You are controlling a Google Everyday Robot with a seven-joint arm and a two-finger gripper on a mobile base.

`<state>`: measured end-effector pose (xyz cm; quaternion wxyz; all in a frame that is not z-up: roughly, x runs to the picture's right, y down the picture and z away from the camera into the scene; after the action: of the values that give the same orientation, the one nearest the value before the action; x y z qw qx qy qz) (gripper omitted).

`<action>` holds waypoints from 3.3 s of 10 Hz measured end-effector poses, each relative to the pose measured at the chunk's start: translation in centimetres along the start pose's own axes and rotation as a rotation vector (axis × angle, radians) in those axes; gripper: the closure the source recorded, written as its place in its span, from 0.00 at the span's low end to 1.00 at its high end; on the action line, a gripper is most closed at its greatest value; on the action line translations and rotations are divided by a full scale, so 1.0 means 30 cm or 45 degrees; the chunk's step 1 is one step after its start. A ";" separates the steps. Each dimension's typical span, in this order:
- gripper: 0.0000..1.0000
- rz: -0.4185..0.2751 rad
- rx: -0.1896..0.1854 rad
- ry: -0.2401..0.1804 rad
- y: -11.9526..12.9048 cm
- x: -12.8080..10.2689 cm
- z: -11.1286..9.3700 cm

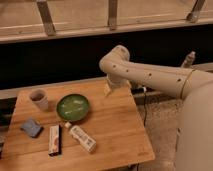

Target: Stand the bottle upright

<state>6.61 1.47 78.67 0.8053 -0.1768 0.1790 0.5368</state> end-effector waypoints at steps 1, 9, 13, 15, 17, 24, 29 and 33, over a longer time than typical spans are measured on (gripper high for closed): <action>0.20 0.000 0.000 0.000 0.000 0.000 0.000; 0.20 -0.004 0.002 -0.003 0.002 -0.001 -0.004; 0.20 -0.233 0.071 -0.004 0.196 -0.019 -0.012; 0.20 -0.336 0.055 0.016 0.361 -0.059 0.007; 0.20 -0.415 0.028 0.028 0.498 -0.083 0.014; 0.20 -0.379 -0.115 0.160 0.401 0.063 0.144; 0.20 -0.426 -0.323 0.231 0.522 0.239 0.195; 0.20 -0.541 -0.414 0.206 0.690 0.222 0.099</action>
<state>-9.90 15.68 76.17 0.8440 -0.3796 0.1133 0.3616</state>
